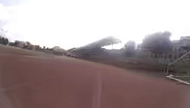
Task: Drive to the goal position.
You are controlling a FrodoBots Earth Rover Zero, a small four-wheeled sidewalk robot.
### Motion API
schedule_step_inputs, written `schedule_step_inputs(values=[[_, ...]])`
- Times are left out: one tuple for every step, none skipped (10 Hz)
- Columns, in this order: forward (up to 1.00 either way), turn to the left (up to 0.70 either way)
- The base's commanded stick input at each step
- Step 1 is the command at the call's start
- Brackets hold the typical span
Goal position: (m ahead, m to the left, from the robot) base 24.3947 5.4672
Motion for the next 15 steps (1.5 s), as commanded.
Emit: schedule_step_inputs(values=[[0.7,0.0],[0.7,0.0],[0.7,0.0],[0.7,0.0],[0.7,0.0],[0.7,0.0],[0.7,0.0],[0.7,0.0],[0.7,0.0],[0.7,0.0],[0.7,0.0],[0.7,0.0],[0.7,0.0],[0.7,0.0],[0.7,0.0]])
